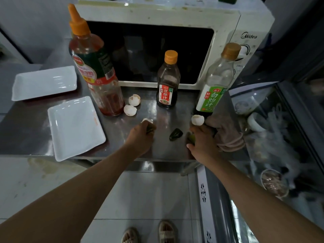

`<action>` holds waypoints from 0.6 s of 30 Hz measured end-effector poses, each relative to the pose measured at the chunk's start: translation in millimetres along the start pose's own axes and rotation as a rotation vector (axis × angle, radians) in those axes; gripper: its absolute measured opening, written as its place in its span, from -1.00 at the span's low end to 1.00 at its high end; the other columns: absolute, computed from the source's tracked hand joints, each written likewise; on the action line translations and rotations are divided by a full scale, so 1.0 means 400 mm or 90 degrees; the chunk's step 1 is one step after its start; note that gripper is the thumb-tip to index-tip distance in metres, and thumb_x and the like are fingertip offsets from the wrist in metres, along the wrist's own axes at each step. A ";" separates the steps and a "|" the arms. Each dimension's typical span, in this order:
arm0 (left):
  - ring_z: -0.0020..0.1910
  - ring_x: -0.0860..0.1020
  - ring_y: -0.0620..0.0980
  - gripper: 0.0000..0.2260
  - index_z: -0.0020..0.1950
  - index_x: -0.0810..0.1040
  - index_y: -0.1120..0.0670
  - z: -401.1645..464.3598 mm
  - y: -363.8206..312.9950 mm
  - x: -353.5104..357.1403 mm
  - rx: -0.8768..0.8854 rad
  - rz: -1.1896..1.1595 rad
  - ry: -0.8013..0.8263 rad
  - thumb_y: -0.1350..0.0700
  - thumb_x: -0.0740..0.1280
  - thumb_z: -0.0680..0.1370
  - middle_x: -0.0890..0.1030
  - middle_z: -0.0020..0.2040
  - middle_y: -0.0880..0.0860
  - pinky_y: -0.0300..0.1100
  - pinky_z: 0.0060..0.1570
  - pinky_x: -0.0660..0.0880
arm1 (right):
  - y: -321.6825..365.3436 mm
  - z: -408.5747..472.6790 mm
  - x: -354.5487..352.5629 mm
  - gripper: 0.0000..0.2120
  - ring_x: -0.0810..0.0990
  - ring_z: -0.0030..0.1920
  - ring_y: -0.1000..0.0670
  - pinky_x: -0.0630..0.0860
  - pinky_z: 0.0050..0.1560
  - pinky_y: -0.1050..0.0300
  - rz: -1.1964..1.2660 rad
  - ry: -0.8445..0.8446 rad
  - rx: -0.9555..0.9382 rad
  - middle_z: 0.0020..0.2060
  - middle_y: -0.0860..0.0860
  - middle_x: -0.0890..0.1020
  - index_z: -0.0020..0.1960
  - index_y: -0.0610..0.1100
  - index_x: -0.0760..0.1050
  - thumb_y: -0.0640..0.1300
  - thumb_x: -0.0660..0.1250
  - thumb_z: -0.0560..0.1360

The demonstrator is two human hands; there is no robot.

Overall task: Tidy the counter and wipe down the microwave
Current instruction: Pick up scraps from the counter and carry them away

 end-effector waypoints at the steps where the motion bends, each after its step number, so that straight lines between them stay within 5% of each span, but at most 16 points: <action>1: -0.02 0.51 0.05 -0.85 0.06 0.54 0.12 0.001 0.001 0.001 -0.002 0.003 -0.001 0.23 0.23 0.54 0.59 0.00 0.12 -0.25 -0.09 0.31 | 0.000 0.001 0.002 -0.59 0.33 0.29 -0.11 0.33 0.19 0.10 0.002 -0.004 0.004 0.27 -0.08 0.40 0.24 -0.16 0.40 -0.17 0.41 0.44; 9: -0.01 0.52 0.02 -0.81 0.10 0.57 0.09 -0.001 -0.002 0.001 0.001 0.005 0.002 0.22 0.24 0.55 0.60 0.05 0.09 -0.27 -0.08 0.32 | 0.023 0.009 0.000 -0.69 0.39 0.23 -0.11 0.35 0.12 0.14 0.017 -0.034 0.003 0.21 -0.12 0.42 0.21 -0.20 0.42 -0.25 0.33 0.49; 18: 0.07 0.55 0.08 -0.81 0.08 0.58 0.10 -0.004 -0.006 -0.026 0.005 -0.003 -0.011 0.23 0.24 0.53 0.62 0.07 0.09 -0.29 -0.04 0.33 | 0.082 0.048 -0.001 -0.59 0.39 0.27 -0.05 0.34 0.23 0.16 0.074 -0.001 -0.106 0.27 -0.04 0.40 0.31 -0.13 0.40 -0.31 0.31 0.48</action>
Point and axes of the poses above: each hand's wrist, its own z-axis towards the middle knuckle, its own x-axis out of the palm, y = z × x, the point moved 1 cm from there along z, towards the middle knuckle
